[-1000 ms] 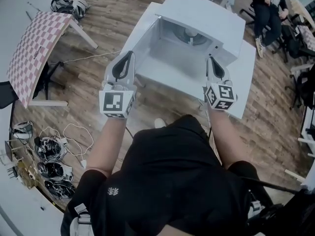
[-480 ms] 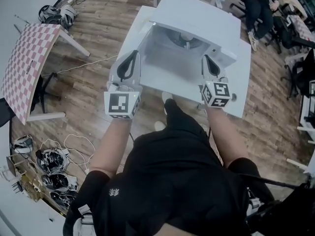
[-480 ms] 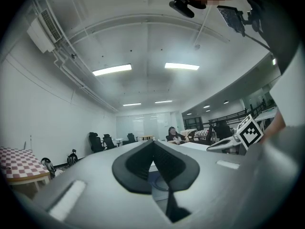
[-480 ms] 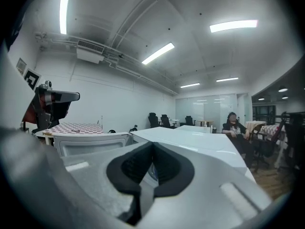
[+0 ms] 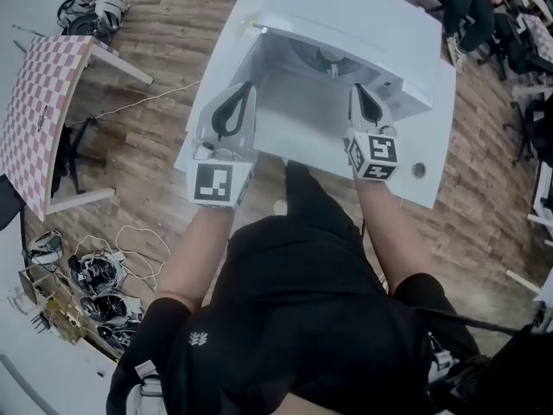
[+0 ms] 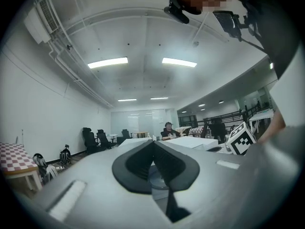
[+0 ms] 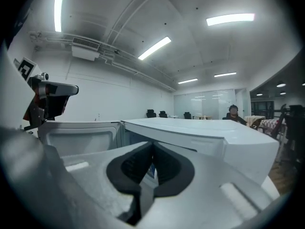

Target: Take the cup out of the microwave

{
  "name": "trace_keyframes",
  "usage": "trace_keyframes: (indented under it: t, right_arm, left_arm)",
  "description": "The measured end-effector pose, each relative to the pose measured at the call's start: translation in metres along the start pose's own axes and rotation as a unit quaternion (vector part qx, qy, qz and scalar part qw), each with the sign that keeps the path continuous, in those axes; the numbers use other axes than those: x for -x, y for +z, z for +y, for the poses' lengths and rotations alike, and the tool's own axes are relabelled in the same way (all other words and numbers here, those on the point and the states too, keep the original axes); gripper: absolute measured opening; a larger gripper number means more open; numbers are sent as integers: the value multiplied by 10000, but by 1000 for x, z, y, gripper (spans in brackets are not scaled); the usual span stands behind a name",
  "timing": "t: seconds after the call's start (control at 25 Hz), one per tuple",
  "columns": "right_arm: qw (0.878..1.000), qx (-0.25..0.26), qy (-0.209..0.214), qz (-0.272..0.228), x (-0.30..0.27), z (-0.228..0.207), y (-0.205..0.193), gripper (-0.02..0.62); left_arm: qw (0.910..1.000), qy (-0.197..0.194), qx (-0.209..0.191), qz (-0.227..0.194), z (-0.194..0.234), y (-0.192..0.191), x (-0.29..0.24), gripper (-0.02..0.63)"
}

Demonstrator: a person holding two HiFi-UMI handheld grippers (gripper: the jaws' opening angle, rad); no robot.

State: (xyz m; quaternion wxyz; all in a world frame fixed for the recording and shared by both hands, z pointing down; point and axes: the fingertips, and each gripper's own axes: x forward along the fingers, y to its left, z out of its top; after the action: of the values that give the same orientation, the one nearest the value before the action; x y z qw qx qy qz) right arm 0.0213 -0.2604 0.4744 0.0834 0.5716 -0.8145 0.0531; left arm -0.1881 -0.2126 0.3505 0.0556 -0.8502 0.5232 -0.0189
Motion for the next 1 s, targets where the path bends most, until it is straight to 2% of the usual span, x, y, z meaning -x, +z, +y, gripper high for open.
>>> trace_keyframes:
  t: [0.2, 0.44, 0.52, 0.76, 0.96, 1.0]
  right_arm:
    - [10000, 3, 45, 50, -29, -8, -21, 9]
    - [9998, -60, 30, 196, -63, -22, -52, 72]
    - [9997, -72, -17, 240, -75, -27, -62, 147]
    - [9993, -196, 77, 310, -106, -34, -84, 262]
    - [9987, -232, 141, 438, -132, -30, -100, 276]
    - [9987, -225, 123, 440, -136, -30, -103, 299]
  left_arm:
    - [9997, -229, 58, -39, -13, -20, -35, 7]
    - [9990, -396, 120, 154, -22, -49, -76, 8]
    - [9987, -440, 141, 221, -24, -58, -88, 6]
    - [9977, -468, 199, 448, -25, -83, -110, 8]
    - [9972, -596, 197, 410, -19, -96, -123, 7]
    - [9970, -623, 194, 422, -20, -100, -126, 8]
